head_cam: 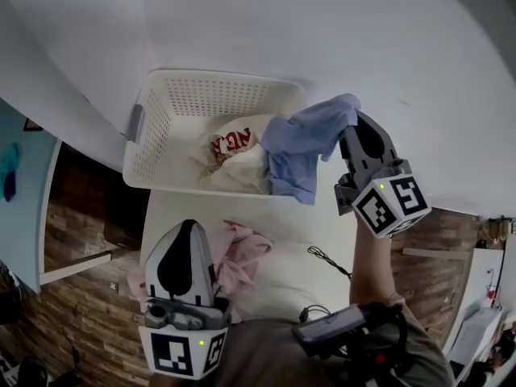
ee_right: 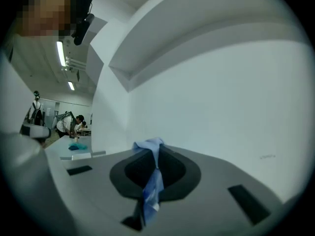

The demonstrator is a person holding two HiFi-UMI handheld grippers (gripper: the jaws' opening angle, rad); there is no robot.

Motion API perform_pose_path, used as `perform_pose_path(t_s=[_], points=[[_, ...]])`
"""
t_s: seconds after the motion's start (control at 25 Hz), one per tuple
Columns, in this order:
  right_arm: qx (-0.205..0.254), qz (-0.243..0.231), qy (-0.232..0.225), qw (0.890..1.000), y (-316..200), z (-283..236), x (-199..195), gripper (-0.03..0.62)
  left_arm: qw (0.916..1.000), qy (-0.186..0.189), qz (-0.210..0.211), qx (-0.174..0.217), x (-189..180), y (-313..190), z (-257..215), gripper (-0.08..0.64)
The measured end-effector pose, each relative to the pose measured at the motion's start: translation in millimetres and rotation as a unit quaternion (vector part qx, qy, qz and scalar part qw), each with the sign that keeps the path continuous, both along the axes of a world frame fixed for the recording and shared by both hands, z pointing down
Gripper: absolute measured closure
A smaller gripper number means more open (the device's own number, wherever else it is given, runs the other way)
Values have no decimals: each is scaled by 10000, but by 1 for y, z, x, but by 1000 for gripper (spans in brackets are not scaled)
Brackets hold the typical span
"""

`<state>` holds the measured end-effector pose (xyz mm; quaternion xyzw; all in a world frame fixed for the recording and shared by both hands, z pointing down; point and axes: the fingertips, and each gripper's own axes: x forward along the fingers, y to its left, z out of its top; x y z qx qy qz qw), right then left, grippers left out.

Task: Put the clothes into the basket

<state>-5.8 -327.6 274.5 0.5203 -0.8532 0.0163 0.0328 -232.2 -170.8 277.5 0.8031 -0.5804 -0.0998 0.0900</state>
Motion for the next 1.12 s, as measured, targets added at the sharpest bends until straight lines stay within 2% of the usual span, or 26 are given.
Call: perform_pose_path(t_s=[0.12,0.24,0.36,0.44,0.52,0.6,0.76,1.12], points=[[171,-367,53,9992,3,-28,-41,581,9999,95,-67,92,-18,-5,-5,552],[189,-722,131,9971,4,-34,-80,581,9996,169,-182,156,-35,-8,-9,552],[-236,-1008,591,9929,1,-4,-108,580,9993,226,-260,162,-43,-8,-6,552],[-686,-1230,1202,9827,6,30,-119,558,9992,252,-266,133,-42,-6,-4,552],[-1037,-1487,1748,9678,20,58,-124,461,9993,253,-260,124,-39,-2,-2,552],[-1240,-1695,1981,9574,35,73,-123,446,9992,234,-279,140,-36,2,-2,552],[-1404,-1920,1936,9518,65,80,-109,436,9992,155,-336,175,-25,15,-4,552],[-1212,-2176,1207,9609,138,68,-60,440,9980,-174,-459,395,23,63,-26,552]])
